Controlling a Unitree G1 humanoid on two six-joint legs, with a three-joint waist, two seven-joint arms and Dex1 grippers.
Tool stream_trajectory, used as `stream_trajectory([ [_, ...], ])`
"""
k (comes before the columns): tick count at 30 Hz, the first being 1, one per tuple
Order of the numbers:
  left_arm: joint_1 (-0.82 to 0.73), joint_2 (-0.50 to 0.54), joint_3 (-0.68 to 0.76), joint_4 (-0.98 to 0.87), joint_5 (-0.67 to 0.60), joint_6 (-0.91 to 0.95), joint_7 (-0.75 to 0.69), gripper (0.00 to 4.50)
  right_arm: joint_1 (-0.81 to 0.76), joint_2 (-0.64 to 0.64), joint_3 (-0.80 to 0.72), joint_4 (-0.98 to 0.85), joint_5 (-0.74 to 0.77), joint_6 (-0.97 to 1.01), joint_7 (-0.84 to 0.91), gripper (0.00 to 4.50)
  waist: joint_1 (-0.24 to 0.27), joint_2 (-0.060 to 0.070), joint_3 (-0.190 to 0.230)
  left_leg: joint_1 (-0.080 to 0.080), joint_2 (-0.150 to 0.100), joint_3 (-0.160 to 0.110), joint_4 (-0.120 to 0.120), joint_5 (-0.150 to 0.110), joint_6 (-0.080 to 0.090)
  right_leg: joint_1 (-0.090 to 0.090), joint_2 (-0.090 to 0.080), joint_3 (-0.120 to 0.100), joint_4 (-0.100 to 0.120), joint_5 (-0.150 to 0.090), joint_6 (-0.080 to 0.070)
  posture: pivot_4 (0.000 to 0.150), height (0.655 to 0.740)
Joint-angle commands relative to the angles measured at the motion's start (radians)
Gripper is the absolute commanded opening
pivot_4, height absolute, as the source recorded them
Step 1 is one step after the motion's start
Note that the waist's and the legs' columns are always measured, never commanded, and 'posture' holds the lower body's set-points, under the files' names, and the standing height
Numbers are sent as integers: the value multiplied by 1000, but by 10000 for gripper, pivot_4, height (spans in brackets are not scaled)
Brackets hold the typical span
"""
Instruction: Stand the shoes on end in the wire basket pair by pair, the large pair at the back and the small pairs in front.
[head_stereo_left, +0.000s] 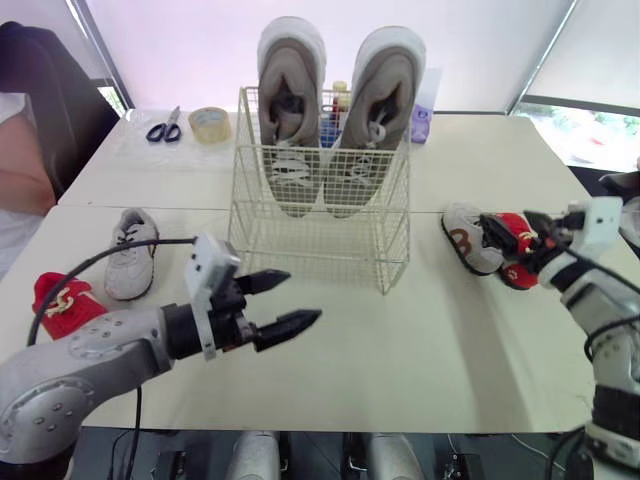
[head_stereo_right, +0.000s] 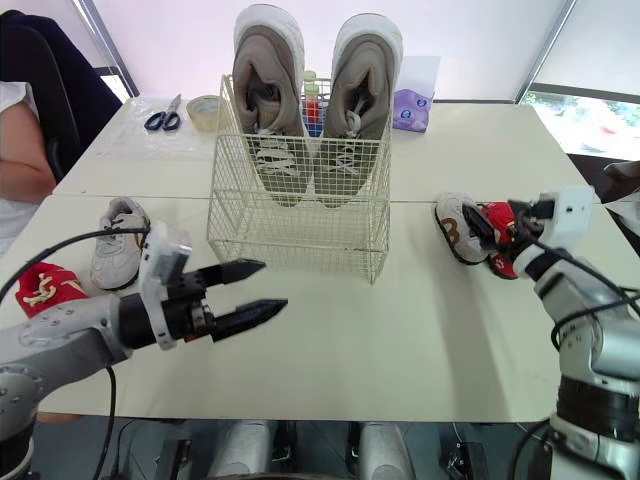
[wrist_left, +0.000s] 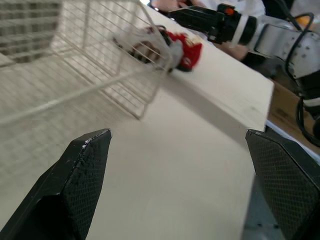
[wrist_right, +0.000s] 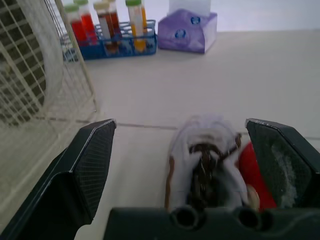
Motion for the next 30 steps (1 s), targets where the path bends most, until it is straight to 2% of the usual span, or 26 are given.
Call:
stream_trajectory([
  [1,-15,13,-6,-29,-51,-51,-1,43930,67,17,-21,-70,-13,-46,-12,45000,0,0,-1,1,0,-1,0,0,0,1,0,0,0,0,0,1500,7357],
  [5,-15,29,-48,-14,-9,-65,-23,43930,96,34,35,-9,-69,-118,-8,45000,-5,3,-2,6,0,0,0,-1,1,4,1,1,0,-1,0,1500,7357],
  [14,-45,61,-69,17,41,-87,-37,43930,36,71,127,135,-137,-240,3,45000,-3,3,-2,6,0,0,-2,-1,1,5,1,2,-2,0,-1,1500,7357],
  [21,-24,85,-55,3,26,-92,-39,43930,4,92,159,249,-211,-326,-40,45000,-3,3,-2,6,0,0,-2,-1,1,5,1,2,-2,-1,-1,1500,7357],
  [28,-18,85,-73,2,65,-113,-41,43930,-35,116,186,352,-251,-355,-67,45000,-3,3,-2,6,0,0,-2,-1,1,5,1,1,-2,-1,-1,1500,7357],
  [30,-17,85,-78,1,78,-116,-44,45000,-43,119,197,379,-271,-364,-78,39405,-3,3,-2,6,0,0,-2,-1,1,5,1,2,-3,-1,-1,1500,7357],
])
